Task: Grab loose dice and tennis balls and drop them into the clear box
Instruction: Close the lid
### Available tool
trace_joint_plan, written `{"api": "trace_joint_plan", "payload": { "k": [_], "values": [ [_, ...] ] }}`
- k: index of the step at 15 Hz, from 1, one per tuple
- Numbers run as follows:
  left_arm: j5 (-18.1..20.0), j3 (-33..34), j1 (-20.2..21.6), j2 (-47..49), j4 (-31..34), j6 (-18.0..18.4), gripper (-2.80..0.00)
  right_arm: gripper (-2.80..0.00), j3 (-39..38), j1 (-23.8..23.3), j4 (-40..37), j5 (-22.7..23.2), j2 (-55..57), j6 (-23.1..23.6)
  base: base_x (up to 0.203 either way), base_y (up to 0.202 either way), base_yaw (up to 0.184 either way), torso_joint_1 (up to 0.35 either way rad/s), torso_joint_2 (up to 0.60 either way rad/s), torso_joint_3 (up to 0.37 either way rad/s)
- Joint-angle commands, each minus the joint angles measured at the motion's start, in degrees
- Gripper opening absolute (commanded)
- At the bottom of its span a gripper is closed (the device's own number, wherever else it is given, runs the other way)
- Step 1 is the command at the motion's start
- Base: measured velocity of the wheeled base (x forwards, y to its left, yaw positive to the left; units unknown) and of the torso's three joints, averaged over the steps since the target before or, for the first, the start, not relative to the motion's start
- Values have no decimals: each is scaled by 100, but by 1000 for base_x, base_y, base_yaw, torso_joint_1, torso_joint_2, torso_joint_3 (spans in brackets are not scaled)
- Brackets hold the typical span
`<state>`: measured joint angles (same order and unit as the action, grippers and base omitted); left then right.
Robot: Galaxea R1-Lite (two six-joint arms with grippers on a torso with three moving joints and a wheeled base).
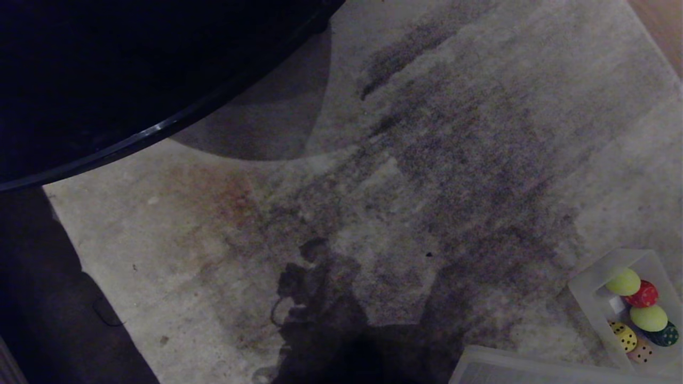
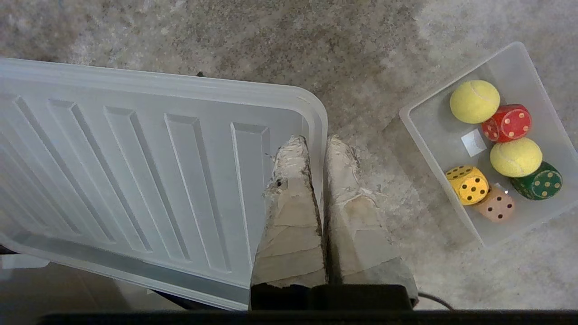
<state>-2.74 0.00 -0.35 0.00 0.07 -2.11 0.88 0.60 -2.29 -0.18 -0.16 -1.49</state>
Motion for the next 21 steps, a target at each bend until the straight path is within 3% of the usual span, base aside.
{"api": "trace_joint_plan", "payload": {
  "k": [1,10,21],
  "values": [
    [-7,9,0,9,-7,9,-280,-280,0,2,0,4,16,-1,0,0,0,7,4,112],
    [-7,9,0,9,-1,9,-280,-280,-1,3,0,7,16,-1,-2,2,-8,2,3,20],
    [-7,9,0,9,-7,9,-280,-280,0,2,0,9,16,-1,0,10,-157,3,2,2]
  ]
}}
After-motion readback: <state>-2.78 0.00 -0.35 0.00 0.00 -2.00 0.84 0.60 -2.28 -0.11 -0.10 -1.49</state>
